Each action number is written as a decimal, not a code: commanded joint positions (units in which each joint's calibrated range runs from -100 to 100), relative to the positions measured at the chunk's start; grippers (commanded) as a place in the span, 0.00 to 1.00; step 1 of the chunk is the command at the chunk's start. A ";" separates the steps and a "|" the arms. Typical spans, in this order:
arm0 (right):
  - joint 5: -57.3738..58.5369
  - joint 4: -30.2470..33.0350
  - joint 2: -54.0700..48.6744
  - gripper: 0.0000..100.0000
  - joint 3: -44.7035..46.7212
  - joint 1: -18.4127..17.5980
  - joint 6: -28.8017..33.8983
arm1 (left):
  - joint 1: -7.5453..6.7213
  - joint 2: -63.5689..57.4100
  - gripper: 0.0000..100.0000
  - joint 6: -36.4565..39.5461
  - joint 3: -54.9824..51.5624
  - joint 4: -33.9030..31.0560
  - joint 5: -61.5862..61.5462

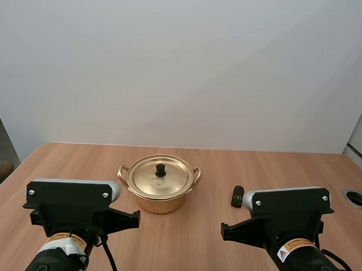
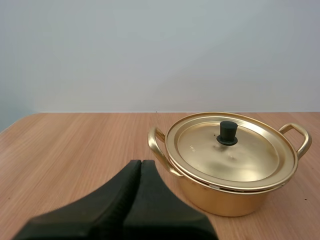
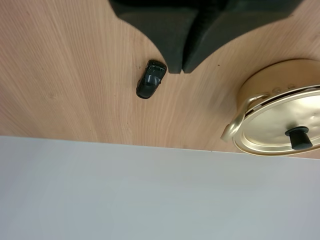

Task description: Open the pot, put the car inside, and close it

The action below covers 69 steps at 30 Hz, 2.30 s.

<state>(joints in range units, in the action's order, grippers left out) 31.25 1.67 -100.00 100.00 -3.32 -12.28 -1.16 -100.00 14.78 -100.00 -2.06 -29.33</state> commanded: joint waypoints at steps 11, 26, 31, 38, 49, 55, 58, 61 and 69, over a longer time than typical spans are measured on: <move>-0.03 -0.07 0.00 0.00 0.00 -0.03 0.03 | 0.05 0.00 0.00 0.03 0.00 -0.05 -0.01; -1.44 2.50 0.00 0.00 -1.50 -0.03 -0.07 | 0.05 0.00 0.00 -4.69 0.78 -0.57 7.75; -1.44 1.59 0.00 0.00 -11.93 -0.03 0.02 | 0.05 1.17 0.00 -4.84 11.53 -0.26 -0.51; 9.33 2.70 11.81 0.00 -26.86 0.24 0.02 | 0.05 16.61 0.00 -3.16 30.22 0.89 -22.38; 21.13 12.18 32.87 0.00 -39.15 0.98 0.02 | 0.05 39.30 0.00 -3.05 42.95 6.11 -33.51; 20.69 10.62 34.77 0.00 -39.34 0.98 0.02 | -0.02 45.28 0.00 -21.13 44.28 12.17 -25.55; 20.10 11.05 36.38 0.00 -39.33 0.98 -0.08 | -0.02 50.58 0.00 -34.28 45.14 19.24 -29.67; 19.05 12.42 39.32 0.00 -39.33 0.98 -0.77 | -0.02 56.39 0.00 -38.94 46.26 22.94 -30.21; 15.61 13.03 50.41 0.69 -39.33 0.98 -2.58 | -1.88 68.78 0.49 -42.16 56.41 23.34 -38.09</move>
<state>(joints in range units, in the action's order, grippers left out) 47.57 14.28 -52.62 60.71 -2.36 -14.67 -2.55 -34.48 -13.71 -46.41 21.16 -65.77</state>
